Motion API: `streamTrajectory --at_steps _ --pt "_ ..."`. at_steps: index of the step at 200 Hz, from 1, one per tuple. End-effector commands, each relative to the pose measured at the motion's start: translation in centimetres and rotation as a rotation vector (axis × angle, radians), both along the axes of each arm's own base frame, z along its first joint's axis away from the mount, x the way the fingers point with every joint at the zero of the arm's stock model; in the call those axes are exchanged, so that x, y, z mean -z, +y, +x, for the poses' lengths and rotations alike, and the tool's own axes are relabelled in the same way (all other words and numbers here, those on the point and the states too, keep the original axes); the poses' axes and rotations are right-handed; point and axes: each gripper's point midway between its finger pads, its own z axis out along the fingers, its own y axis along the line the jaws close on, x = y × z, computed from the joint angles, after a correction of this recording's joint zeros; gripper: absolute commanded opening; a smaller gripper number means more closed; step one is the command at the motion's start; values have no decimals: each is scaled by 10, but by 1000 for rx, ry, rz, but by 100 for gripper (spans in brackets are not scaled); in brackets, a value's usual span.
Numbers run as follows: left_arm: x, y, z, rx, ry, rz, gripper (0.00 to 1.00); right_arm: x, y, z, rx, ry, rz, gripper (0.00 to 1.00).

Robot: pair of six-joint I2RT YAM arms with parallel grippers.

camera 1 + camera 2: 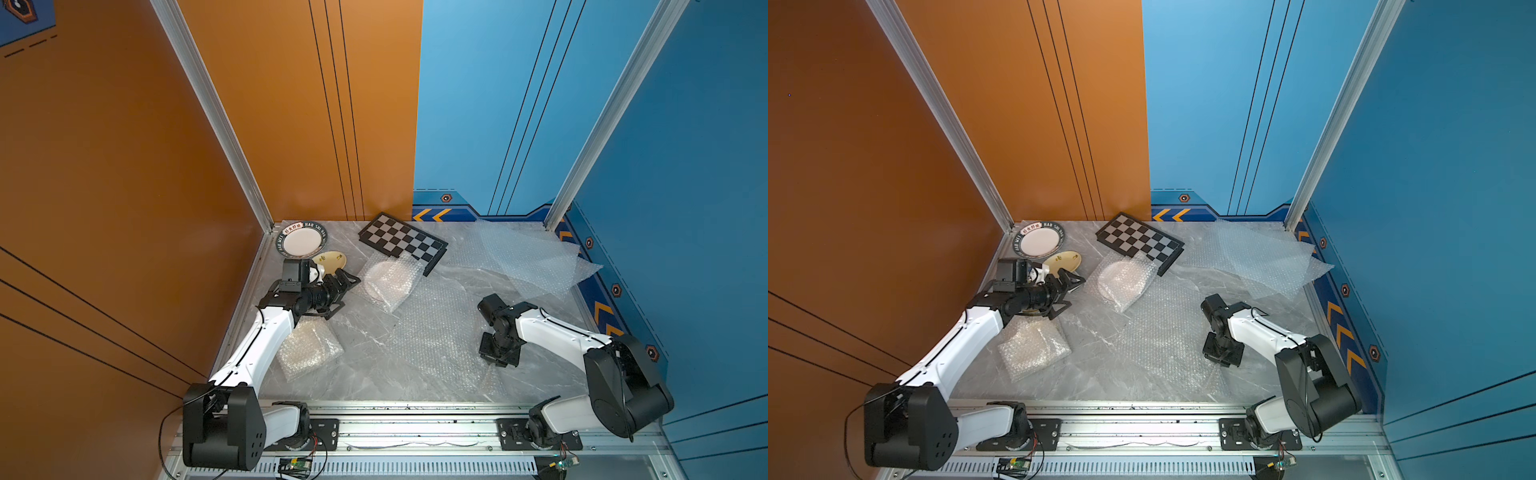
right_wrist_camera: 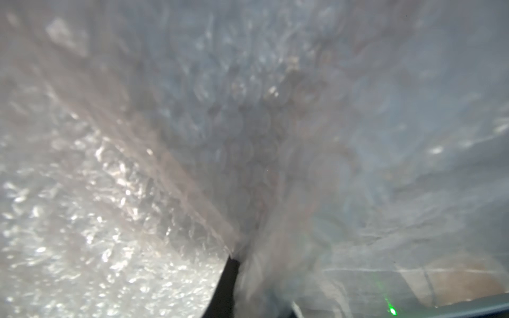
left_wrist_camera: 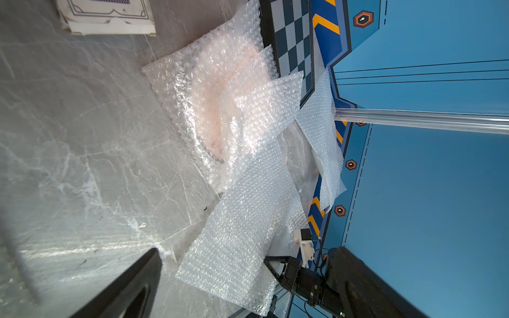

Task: Unpack dinner plates from bubble wrap
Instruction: Pick up the bubble wrap from the center of the board, then place the bubble wrap at the center of the board.

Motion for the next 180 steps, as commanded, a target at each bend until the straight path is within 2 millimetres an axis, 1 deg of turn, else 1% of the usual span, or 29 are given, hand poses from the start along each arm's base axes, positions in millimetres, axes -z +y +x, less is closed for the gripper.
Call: streamTrajectory --at_steps 1,14,36,57,78,86,109,120,134,150,161,163,166,180 --pt "7 3 -8 1 14 28 98 -26 7 18 -10 -96 -7 0" --pt "5 3 -6 2 9 27 98 -44 8 23 -29 -137 -30 0" --pt "0 1 -2 6 -2 28 98 -86 8 37 -67 -233 -89 0" --pt "-3 -1 2 12 -7 29 98 -124 8 45 -74 -302 -96 0" --pt "-4 -4 4 22 -9 32 98 -161 -2 54 -63 -371 -122 0" --pt "-4 -5 5 24 -9 33 98 -172 -6 56 -53 -388 -126 0" --pt "-3 -7 7 35 -9 33 98 -207 -18 69 9 -458 -76 0" --pt "-5 -8 8 39 -14 33 98 -225 -27 80 55 -494 -49 0" --pt "-3 -9 8 45 -7 32 98 -250 -37 98 97 -549 -19 0" --pt "-3 -10 10 48 -8 32 98 -282 -43 123 114 -617 17 0" --pt "-1 -11 10 50 -2 27 98 -299 -50 143 131 -647 33 0" --pt "-2 -11 10 51 -4 26 98 -306 -50 147 135 -664 42 0" --pt "-2 -11 11 51 -3 26 98 -312 -52 152 139 -675 49 0" --pt "-2 -10 11 49 -3 26 98 -331 -62 176 174 -714 83 0"
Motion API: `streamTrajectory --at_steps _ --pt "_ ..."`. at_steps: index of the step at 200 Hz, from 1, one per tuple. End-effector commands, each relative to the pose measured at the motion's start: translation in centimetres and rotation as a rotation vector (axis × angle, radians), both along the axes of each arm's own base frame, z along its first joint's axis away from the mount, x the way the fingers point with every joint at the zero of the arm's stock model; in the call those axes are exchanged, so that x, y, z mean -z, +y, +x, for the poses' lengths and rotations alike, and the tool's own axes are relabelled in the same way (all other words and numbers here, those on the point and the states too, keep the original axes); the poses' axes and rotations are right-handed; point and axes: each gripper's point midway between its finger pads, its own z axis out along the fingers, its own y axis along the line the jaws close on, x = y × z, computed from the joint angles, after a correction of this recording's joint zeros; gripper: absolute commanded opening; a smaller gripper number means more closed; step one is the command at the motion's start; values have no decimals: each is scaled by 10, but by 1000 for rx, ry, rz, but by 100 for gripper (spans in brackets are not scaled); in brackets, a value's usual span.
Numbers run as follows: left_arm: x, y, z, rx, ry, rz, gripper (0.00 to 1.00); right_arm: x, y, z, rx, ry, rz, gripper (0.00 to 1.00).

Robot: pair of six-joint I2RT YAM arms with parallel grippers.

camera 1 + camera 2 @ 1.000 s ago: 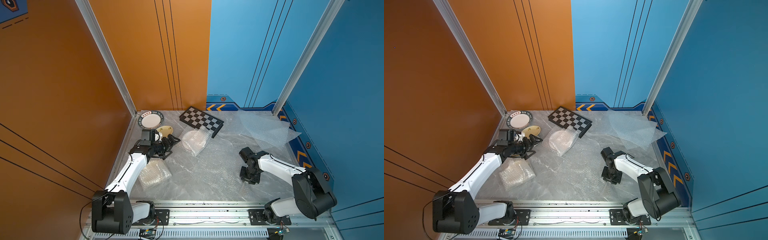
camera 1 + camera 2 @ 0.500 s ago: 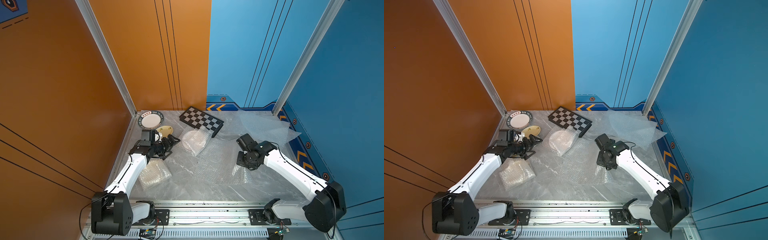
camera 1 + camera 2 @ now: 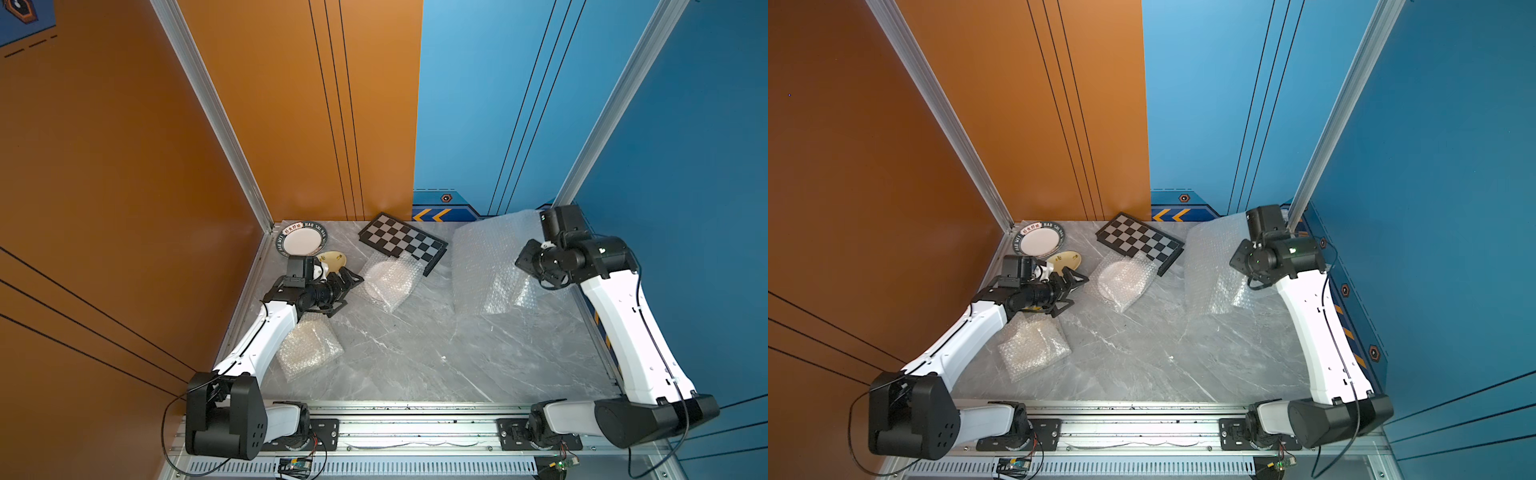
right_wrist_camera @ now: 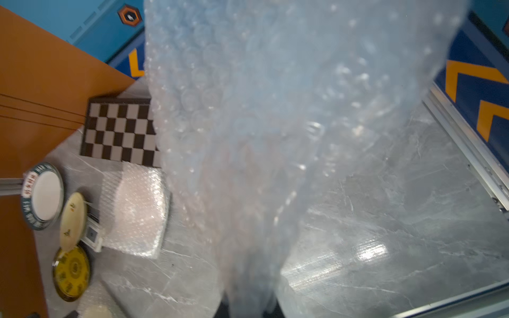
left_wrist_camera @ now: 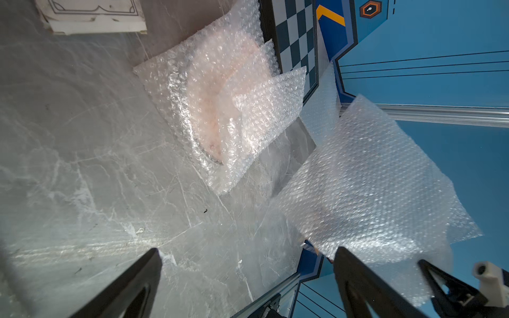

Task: Unpack dinner plates from bubble wrap
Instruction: Place the bubble wrap at the center of the board.

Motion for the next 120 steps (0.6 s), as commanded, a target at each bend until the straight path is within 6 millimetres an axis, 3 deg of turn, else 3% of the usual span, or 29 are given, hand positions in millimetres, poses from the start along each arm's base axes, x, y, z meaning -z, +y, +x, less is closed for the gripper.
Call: streamTrajectory --at_steps 1,10,29,67,92,120 --pt "-6 -2 3 16 -14 9 98 -20 -7 29 -33 -20 43 0" --pt "-6 -2 3 15 -13 8 98 -30 -15 42 -14 -45 63 0" --pt "-5 0 3 9 -9 2 98 -25 -34 74 33 -37 104 0" --pt "0 4 2 -1 10 -4 98 29 -84 119 164 54 163 0" --pt "6 5 0 -4 27 -8 98 75 -119 128 243 145 165 0" --pt "11 6 0 -6 41 -8 98 115 -146 117 311 241 194 0"
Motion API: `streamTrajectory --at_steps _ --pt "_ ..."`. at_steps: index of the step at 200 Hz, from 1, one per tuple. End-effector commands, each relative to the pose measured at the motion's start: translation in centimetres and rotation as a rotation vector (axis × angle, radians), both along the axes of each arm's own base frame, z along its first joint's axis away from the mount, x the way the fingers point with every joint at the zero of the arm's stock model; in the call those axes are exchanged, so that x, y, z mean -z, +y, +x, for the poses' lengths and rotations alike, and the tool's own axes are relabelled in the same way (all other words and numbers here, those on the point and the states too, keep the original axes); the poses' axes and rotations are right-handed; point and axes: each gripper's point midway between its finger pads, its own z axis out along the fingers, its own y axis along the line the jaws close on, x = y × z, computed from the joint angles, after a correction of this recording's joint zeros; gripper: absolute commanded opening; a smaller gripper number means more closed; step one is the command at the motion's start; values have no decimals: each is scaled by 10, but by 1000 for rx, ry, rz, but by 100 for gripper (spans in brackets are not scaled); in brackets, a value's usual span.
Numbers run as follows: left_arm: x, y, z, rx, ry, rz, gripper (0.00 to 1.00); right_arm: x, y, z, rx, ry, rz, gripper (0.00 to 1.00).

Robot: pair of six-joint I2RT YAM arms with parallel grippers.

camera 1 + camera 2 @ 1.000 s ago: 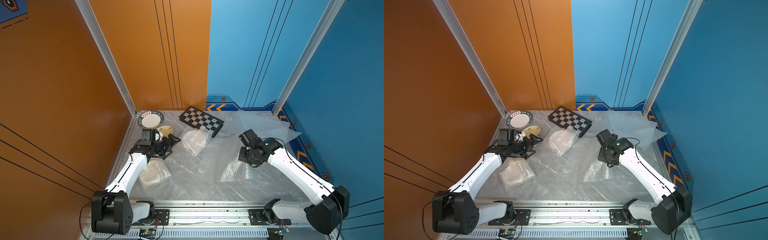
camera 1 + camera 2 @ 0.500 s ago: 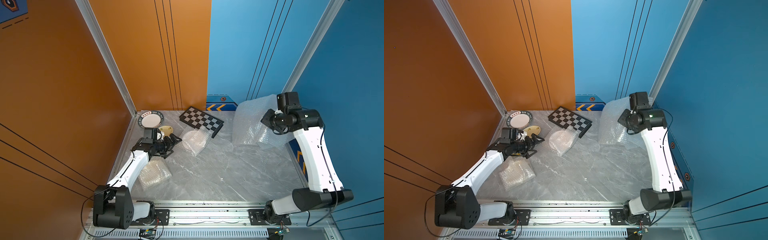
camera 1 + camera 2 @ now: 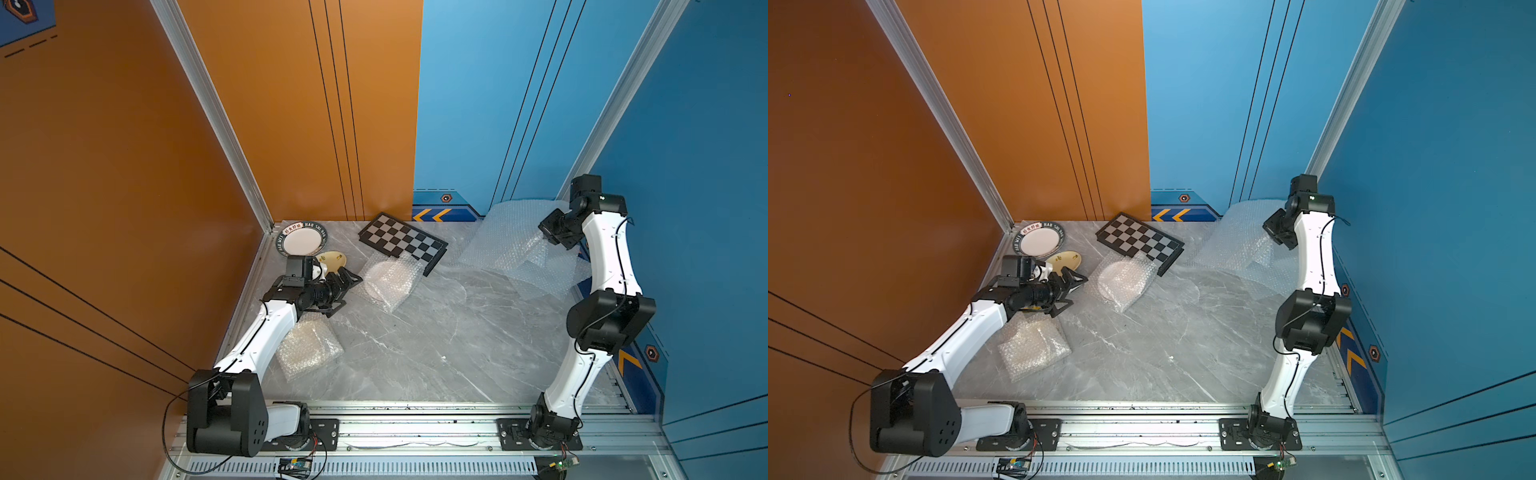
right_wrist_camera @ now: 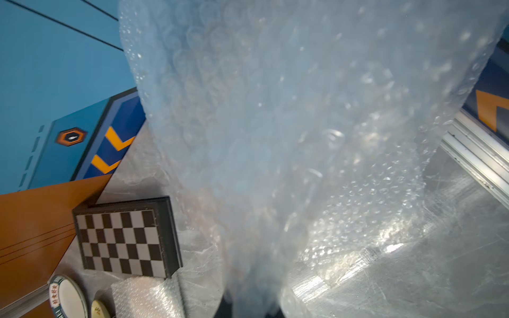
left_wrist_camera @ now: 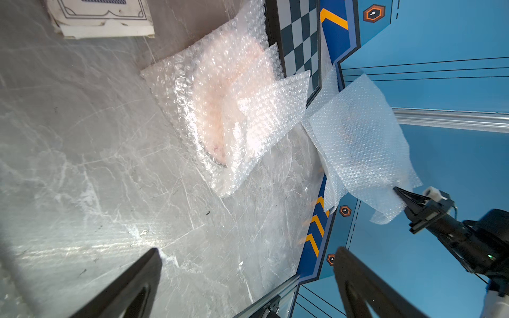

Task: Unpack dinner plates from bubble wrap
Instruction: Place the bubble wrap at the center of the board.

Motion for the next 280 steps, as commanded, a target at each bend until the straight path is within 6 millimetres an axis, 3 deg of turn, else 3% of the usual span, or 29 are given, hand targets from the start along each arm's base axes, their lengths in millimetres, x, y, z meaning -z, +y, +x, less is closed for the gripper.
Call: streamTrajectory --at_steps 1,14,24,51,72,89,107,123,150,186,189,212,238,259,280 --pt "8 1 -3 10 30 -6 98 17 -17 -11 53 43 45 0" --pt "9 1 -3 11 35 -5 98 11 -9 -11 39 6 82 0" --pt "12 1 -3 9 40 -3 98 -10 11 -3 -17 -67 101 0" --pt "16 0 0 12 43 0 98 -98 96 26 -241 -367 208 0" --pt "14 -6 6 28 35 -9 98 -162 145 28 -338 -523 230 0" --pt "9 -10 10 42 22 -10 98 -183 162 24 -334 -565 265 0" --pt "6 -10 9 46 11 -9 98 -188 165 18 -328 -574 272 0" --pt "9 -10 3 46 15 -8 98 -179 154 12 -299 -550 252 0" --pt "18 -7 -8 39 31 -10 98 -155 114 3 -201 -525 221 0" --pt "17 -7 -15 35 37 -25 98 -77 39 2 -55 -422 180 0" --pt "17 -6 -15 35 36 -24 98 -62 34 0 -42 -390 184 0" --pt "11 -5 -16 45 38 -15 98 -15 12 -7 -1 -288 196 0" --pt "8 -4 -18 52 43 -5 98 36 -6 -33 76 -104 217 0" --pt "10 -5 -20 50 50 -5 98 54 -16 -49 116 -43 204 0" --pt "13 -4 -20 51 58 -3 98 54 -25 -56 144 -40 187 8"
